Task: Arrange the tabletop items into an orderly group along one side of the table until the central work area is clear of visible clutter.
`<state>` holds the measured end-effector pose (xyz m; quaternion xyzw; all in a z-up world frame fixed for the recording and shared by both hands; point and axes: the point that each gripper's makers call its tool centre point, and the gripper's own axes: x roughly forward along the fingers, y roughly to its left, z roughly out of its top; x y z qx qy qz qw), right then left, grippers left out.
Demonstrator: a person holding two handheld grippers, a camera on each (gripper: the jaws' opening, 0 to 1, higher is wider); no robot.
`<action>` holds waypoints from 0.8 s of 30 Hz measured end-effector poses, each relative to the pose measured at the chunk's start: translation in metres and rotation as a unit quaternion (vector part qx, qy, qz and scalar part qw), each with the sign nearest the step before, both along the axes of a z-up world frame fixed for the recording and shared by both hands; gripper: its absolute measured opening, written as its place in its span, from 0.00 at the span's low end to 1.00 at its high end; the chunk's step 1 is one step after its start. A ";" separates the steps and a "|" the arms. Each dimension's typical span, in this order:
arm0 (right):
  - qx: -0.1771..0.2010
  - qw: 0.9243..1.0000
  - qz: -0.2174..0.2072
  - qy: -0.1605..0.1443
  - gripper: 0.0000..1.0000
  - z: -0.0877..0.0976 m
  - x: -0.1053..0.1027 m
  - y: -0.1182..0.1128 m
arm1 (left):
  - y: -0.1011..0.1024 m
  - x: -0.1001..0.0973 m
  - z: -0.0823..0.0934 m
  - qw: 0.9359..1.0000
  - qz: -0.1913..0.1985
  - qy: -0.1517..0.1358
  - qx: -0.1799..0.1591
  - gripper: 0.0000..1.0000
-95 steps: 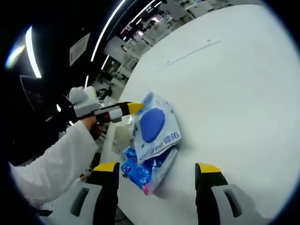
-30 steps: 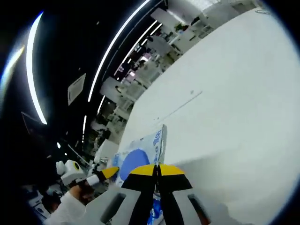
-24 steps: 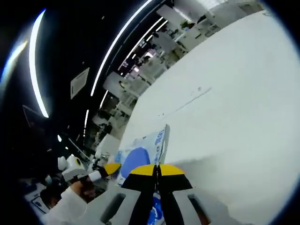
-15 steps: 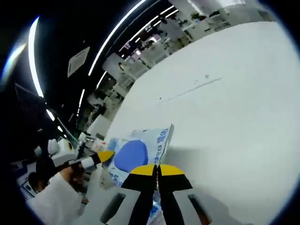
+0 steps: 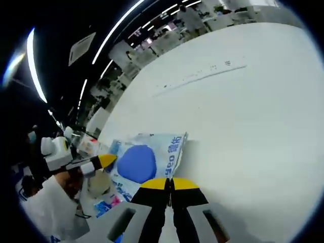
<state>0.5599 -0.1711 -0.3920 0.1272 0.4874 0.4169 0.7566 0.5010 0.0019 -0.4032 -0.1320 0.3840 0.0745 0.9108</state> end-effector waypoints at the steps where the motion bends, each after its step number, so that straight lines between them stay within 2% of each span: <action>1: -0.001 1.000 0.002 0.000 0.00 -0.004 0.001 0.001 | 0.001 0.000 0.000 1.000 -0.002 0.002 0.006 0.00; 4: -0.001 1.000 0.009 -0.003 0.00 -0.008 0.000 0.001 | 0.003 0.000 -0.001 0.999 -0.023 0.012 0.031 0.00; 8: 0.006 1.000 -0.001 0.011 0.00 -0.012 0.000 -0.002 | 0.003 0.000 -0.004 1.000 -0.011 0.013 0.023 0.00; 11: 0.005 1.000 0.008 -0.001 0.00 -0.015 -0.001 -0.002 | 0.004 -0.002 -0.007 1.000 -0.005 0.011 0.028 0.00; 14: 0.005 1.000 0.010 -0.007 0.00 -0.019 0.000 -0.003 | 0.007 -0.001 -0.006 0.997 -0.028 0.015 0.068 0.01; 17: 0.003 1.000 0.020 -0.019 0.00 -0.020 -0.006 -0.003 | 0.004 -0.002 -0.008 0.998 -0.018 0.013 0.058 0.03; 20: 0.020 1.000 0.003 -0.009 0.00 -0.021 -0.005 -0.005 | 0.002 -0.002 -0.008 0.999 -0.008 0.006 0.050 0.03; 21: 0.026 1.000 -0.008 0.000 0.00 -0.018 -0.007 -0.006 | 0.002 -0.001 -0.008 0.998 -0.014 0.003 0.062 0.03; 23: 0.026 1.000 -0.007 -0.001 0.00 -0.019 -0.007 -0.006 | -0.001 0.000 -0.008 0.996 -0.032 0.002 0.087 0.03; 24: 0.023 1.000 -0.001 -0.008 0.00 -0.019 -0.006 -0.005 | -0.003 0.000 -0.008 0.996 -0.030 0.001 0.087 0.03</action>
